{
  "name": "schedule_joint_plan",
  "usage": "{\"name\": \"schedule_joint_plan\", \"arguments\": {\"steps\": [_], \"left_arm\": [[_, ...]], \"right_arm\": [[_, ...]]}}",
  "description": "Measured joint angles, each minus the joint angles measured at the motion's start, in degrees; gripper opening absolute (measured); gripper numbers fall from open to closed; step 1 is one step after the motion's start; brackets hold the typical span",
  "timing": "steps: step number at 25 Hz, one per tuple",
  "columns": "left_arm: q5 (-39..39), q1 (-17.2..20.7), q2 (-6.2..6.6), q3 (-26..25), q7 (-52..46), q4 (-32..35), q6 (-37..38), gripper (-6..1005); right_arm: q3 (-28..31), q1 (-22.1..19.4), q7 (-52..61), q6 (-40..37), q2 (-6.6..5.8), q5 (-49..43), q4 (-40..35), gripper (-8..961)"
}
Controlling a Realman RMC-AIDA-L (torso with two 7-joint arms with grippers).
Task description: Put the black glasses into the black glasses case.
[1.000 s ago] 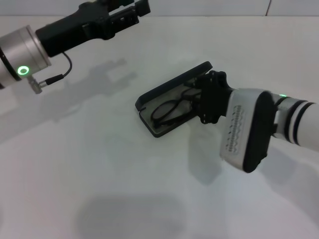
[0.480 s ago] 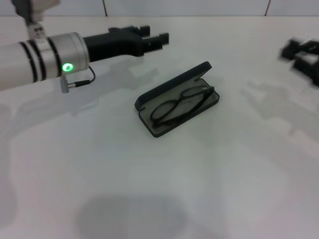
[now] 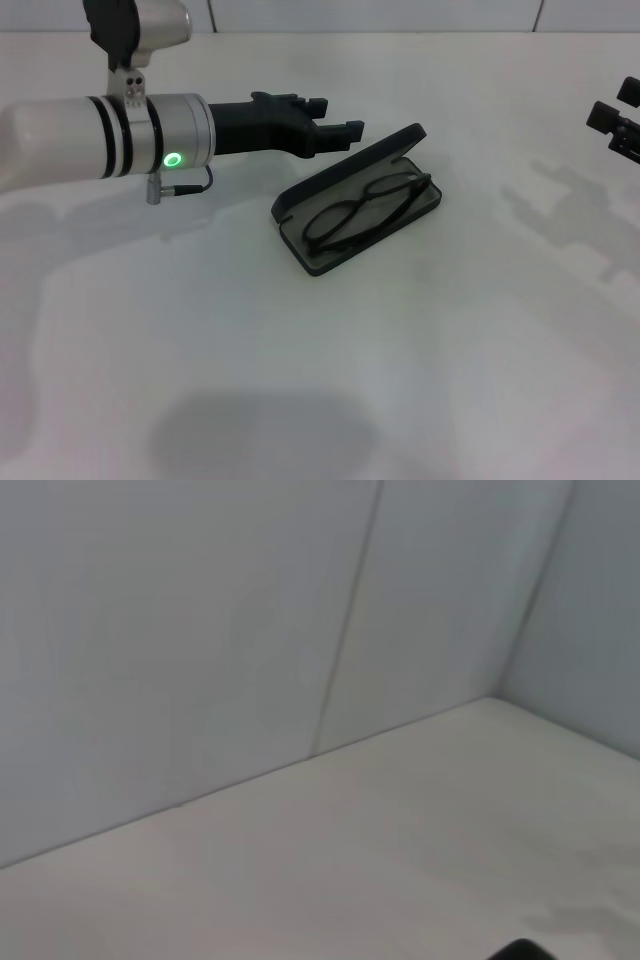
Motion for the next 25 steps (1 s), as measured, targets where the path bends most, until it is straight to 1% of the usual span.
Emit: {"name": "schedule_joint_plan", "arguments": {"steps": [2, 7, 9, 12, 15, 19, 21, 25], "left_arm": [[-0.18, -0.02, -0.08, 0.03, -0.01, -0.26, -1.33, 682], [-0.25, -0.14, -0.16, 0.81, 0.41, -1.17, -2.27, 682], [-0.33, -0.03, -0.17, 3.01, 0.78, -1.16, -1.14, 681], [-1.92, 1.34, -0.23, 7.54, 3.52, -0.58, 2.32, 681], [-6.17, 3.63, -0.38, 12.26, 10.17, -0.46, 4.92, 681], [-11.32, 5.81, -0.49, 18.94, 15.41, -0.54, 5.05, 680], [-12.65, 6.27, -0.50, 20.23, 16.92, -0.76, 4.67, 680], [-13.26, 6.57, -0.54, 20.55, 18.63, -0.99, 4.56, 679]], "right_arm": [[-0.27, 0.23, -0.07, 0.01, -0.01, -0.01, 0.13, 547], [-0.71, 0.67, -0.18, 0.04, 0.01, -0.22, 0.17, 583], [-0.71, 0.69, -0.19, 0.12, 0.05, -0.24, 0.22, 590], [-0.74, 1.10, -0.36, 0.58, 0.04, -0.31, 0.84, 589], [-0.77, 1.78, -0.63, 0.71, 0.02, -0.34, 1.83, 589], [-0.77, 2.31, -0.66, 0.80, -0.03, -0.34, 2.57, 596], [-0.95, 2.37, -0.66, 0.82, 0.00, -0.34, 2.65, 608], [-1.45, 2.72, -0.66, 0.91, -0.01, -0.33, 3.10, 631]]}}
